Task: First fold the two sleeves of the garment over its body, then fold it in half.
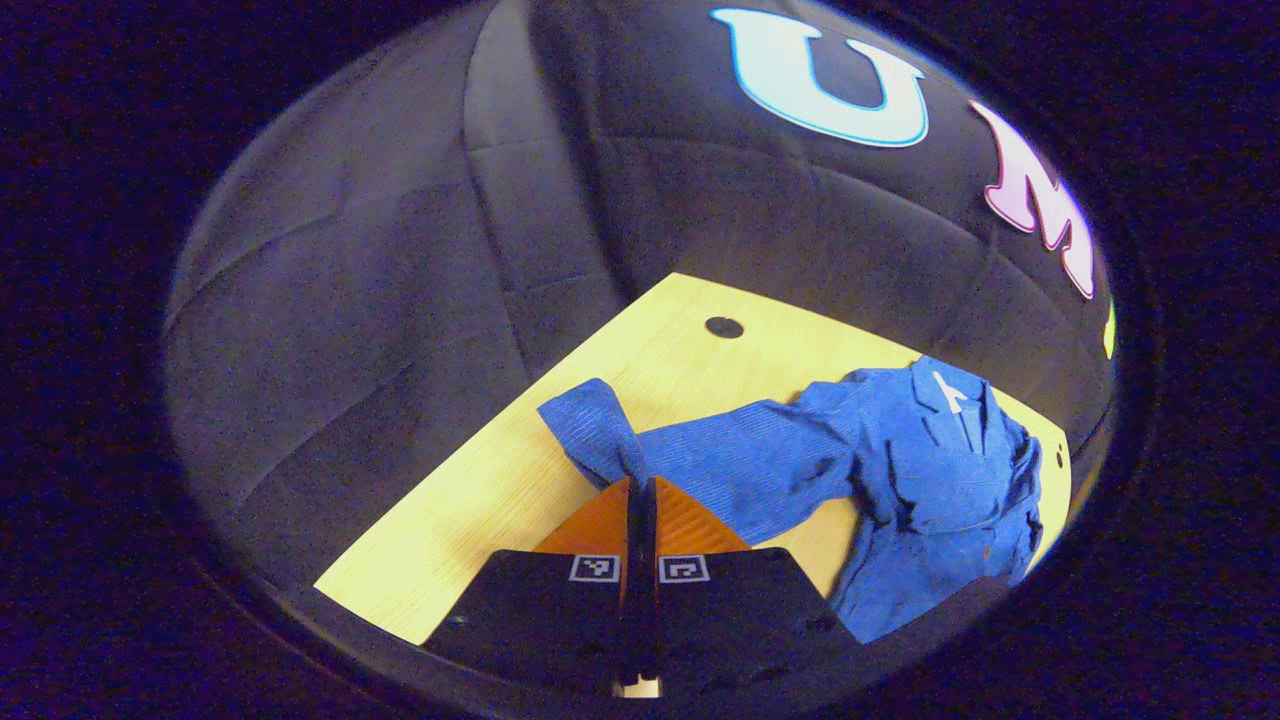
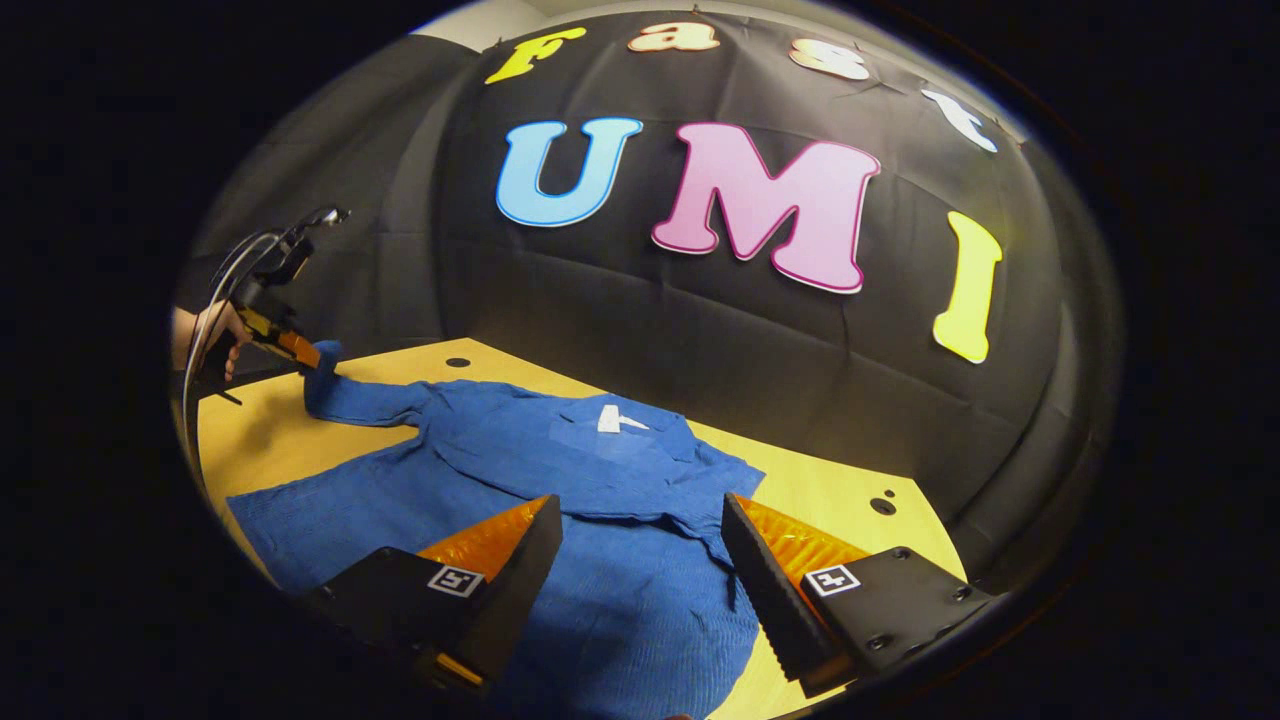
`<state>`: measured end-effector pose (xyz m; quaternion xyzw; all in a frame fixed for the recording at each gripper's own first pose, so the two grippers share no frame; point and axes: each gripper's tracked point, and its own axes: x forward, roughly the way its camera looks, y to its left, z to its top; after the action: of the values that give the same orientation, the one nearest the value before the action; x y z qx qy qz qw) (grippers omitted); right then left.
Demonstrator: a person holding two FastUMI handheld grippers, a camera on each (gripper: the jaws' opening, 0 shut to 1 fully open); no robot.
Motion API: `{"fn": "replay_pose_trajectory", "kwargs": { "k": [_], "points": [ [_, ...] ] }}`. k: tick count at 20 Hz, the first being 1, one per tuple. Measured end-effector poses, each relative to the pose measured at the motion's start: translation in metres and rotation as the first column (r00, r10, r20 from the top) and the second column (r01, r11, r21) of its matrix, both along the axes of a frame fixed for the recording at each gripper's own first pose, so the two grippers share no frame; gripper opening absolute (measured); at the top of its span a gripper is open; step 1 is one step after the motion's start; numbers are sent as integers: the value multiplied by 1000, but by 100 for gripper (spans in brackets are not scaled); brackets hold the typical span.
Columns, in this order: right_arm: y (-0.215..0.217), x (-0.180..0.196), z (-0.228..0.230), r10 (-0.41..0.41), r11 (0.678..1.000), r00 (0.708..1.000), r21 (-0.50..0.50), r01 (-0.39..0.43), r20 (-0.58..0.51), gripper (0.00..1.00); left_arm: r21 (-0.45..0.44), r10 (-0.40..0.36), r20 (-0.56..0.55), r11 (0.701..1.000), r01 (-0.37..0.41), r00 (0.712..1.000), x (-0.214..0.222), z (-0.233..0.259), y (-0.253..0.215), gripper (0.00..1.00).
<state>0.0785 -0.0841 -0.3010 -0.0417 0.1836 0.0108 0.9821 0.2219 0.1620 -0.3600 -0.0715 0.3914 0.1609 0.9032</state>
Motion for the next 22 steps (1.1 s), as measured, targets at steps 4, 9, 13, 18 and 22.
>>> {"fn": "replay_pose_trajectory", "kwargs": {
  "k": [4,9,13,18,22],
  "points": [
    [-25,-10,-21,-60,998,997,2,60,-44,100,-4,-176,96,984,178,980,48,33,-94,0],
    [-67,-32,-43,-174,984,978,25,178,-118,98,-53,-381,176,917,395,908,85,52,-241,0],
    [-102,-52,-47,-253,967,957,4,256,-144,100,-118,-506,200,838,533,839,103,37,-358,0],
    [-154,-82,-49,-360,932,920,-20,361,-155,100,-171,-599,194,759,628,777,101,13,-443,0],
    [-181,-109,-52,-428,902,886,-29,430,-179,96,-228,-643,205,702,674,738,94,1,-488,63]
  ]
}}
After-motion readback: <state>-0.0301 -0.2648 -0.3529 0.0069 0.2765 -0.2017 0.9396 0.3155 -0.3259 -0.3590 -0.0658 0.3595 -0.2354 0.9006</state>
